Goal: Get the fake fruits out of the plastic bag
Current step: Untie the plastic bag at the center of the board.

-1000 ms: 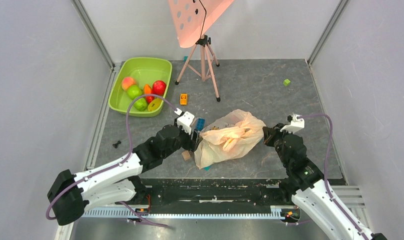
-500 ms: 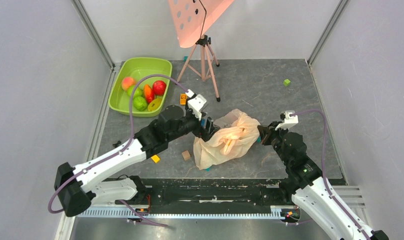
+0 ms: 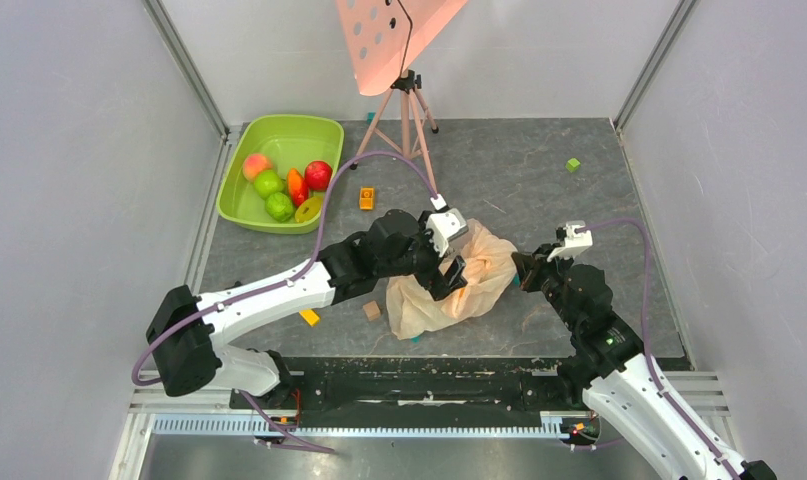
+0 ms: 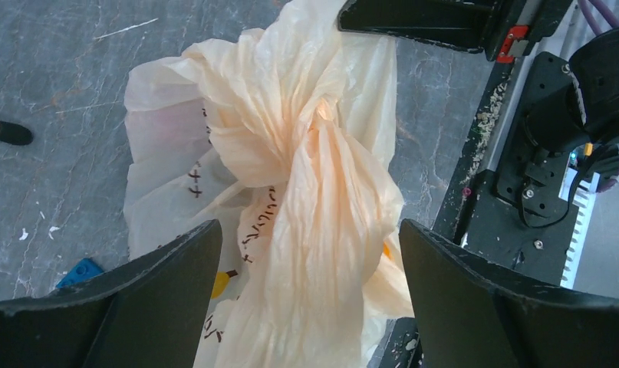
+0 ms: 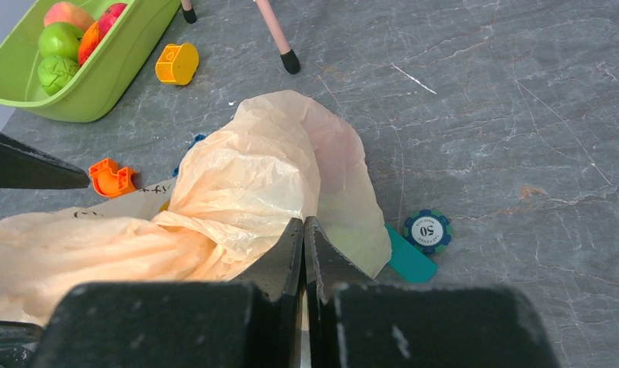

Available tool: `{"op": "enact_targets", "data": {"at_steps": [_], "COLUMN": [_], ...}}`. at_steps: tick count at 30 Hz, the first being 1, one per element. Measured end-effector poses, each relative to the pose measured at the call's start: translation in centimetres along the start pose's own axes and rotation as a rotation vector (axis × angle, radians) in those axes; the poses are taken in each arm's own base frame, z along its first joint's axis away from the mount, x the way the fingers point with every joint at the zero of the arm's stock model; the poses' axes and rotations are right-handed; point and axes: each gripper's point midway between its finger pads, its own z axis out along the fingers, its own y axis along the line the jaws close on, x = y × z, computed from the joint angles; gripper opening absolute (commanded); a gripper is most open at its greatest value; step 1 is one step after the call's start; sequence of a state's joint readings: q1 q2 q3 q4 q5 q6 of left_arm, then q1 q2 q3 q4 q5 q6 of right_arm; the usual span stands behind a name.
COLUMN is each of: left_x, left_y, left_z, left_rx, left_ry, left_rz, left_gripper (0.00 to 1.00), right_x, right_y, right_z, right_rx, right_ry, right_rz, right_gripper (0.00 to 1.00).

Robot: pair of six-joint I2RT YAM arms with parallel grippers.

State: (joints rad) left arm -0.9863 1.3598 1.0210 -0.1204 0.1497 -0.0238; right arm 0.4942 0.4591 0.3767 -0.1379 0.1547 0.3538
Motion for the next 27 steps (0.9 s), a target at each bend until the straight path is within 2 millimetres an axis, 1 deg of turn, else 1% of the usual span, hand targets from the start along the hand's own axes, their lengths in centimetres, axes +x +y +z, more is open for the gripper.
{"op": "enact_targets", "data": {"at_steps": [6,7,8,9,11,12,13,14,15,16,17,19,20,21,23,24,26,27], "left_x": [0.1,0.1,0.1,0.2,0.6,0.9,1.3,1.7,2.1,2.5,2.7,3.0,3.0,3.0,2.8,2.7,2.5,2.5], "left_y": [-1.2,-1.4,-1.7,-1.8,-2.1,-2.0,-2.0,-1.8,-1.6,-1.4,-1.3,-1.0,-1.0,-0.9,-1.0,-1.0,-1.0,-1.0], "left_z": [0.1,0.2,0.3,0.5,0.9,1.0,1.3,1.5,1.6,1.7,1.7,1.7,1.7,1.6,1.5,1.4,1.3,1.3], "left_rx": [0.055,0.060,0.066,0.070,0.076,0.074,0.069,0.062,0.052,0.046,0.040,0.028,0.024,0.022,0.022,0.023,0.023,0.023], "left_ry": [0.007,0.008,0.010,0.014,0.028,0.038,0.052,0.067,0.084,0.099,0.108,0.122,0.121,0.119,0.113,0.111,0.106,0.105], "left_rz": [0.019,0.023,0.028,0.032,0.044,0.045,0.051,0.054,0.059,0.066,0.072,0.074,0.075,0.075,0.076,0.077,0.078,0.078], "left_gripper": [0.92,0.90,0.84,0.76,0.57,0.45,0.29,0.09,0.02,0.02,0.02,0.02,0.02,0.02,0.02,0.02,0.02,0.02], "right_x": [0.0,0.0,0.0,0.1,0.0,0.0,0.0,0.0,0.0,0.0,0.0,-0.4,-0.8,-1.2,-2.3,-3.8,-5.6,-6.2], "right_y": [0.0,-0.1,-0.1,0.0,-0.1,0.0,0.0,0.0,0.0,-0.1,-0.1,0.1,0.2,0.5,0.8,1.5,2.6,3.2], "right_z": [-0.1,-0.1,-0.1,-0.1,-0.1,-0.1,-0.1,-0.1,-0.1,-0.1,-0.2,-0.2,-0.3,-0.3,-0.4,-0.3,-0.1,0.0], "right_rx": [0.001,0.001,0.001,0.001,0.001,0.001,0.001,0.000,0.000,0.000,-0.001,-0.008,-0.017,-0.026,-0.040,-0.060,-0.105,-0.131], "right_ry": [0.001,0.002,0.002,0.003,0.002,0.002,0.001,0.001,0.002,0.003,0.003,0.003,0.002,-0.002,-0.010,-0.018,-0.030,-0.031], "right_rz": [-0.006,-0.007,-0.007,-0.007,-0.007,-0.007,-0.007,-0.007,-0.007,-0.011,-0.016,-0.048,-0.073,-0.086,-0.142,-0.191,-0.277,-0.315], "right_gripper": [0.00,0.00,0.00,0.00,0.00,0.00,0.00,0.01,0.04,0.12,0.24,0.57,0.70,0.76,0.79,0.77,0.76,0.75]}}
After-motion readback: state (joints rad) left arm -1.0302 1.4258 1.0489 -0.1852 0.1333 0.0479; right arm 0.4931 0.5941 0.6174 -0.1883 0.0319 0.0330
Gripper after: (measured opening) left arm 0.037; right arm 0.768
